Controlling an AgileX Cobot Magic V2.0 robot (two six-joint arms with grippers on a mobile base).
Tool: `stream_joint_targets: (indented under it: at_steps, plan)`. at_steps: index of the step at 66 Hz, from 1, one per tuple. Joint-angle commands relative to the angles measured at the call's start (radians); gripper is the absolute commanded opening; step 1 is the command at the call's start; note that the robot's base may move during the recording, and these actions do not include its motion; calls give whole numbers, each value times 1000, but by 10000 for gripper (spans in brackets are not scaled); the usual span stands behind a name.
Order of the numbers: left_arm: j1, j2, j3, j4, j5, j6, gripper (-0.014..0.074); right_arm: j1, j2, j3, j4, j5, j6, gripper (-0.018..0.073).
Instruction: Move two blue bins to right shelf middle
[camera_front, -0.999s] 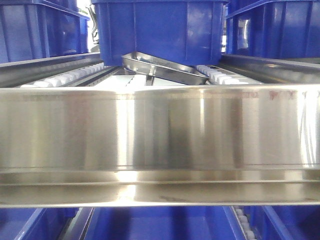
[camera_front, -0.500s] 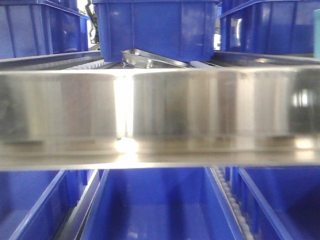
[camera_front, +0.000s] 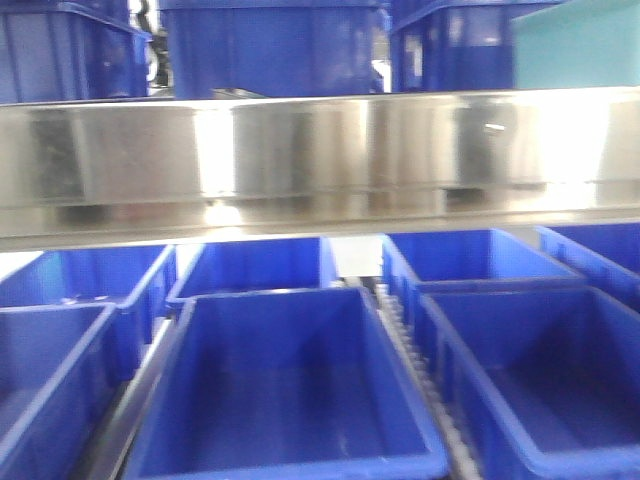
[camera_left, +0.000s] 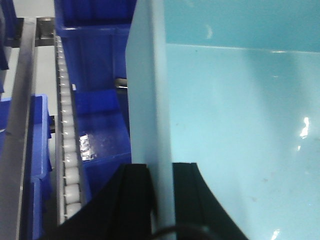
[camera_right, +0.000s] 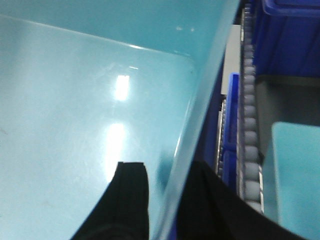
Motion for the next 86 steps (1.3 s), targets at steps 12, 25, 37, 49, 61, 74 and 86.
stream_joint_targets:
  at_steps: [12, 25, 37, 49, 61, 74, 86]
  plan:
    - [-16, -15, -16, -126, -43, -5, -111, 5, 9, -9, 26, -75, 5, -151]
    - [-16, -15, -16, -126, -43, -5, -111, 5, 9, -9, 26, -78, 5, -151]
    - [-16, -15, -16, -126, -43, -5, -111, 5, 9, -9, 26, -78, 5, -151]
    - [-16, -15, -16, -126, -43, -5, -111, 5, 9, -9, 26, -78, 5, -151]
    - [-16, -15, -16, -126, -43, -5, -111, 5, 9, -9, 26, -78, 5, -151]
    - [-16, -15, -16, -126, -43, -5, -111, 5, 9, -9, 26, -78, 5, -151]
    - [-16, -15, -16, -126, -43, -5, -111, 5, 9, -9, 26, -78, 5, -151]
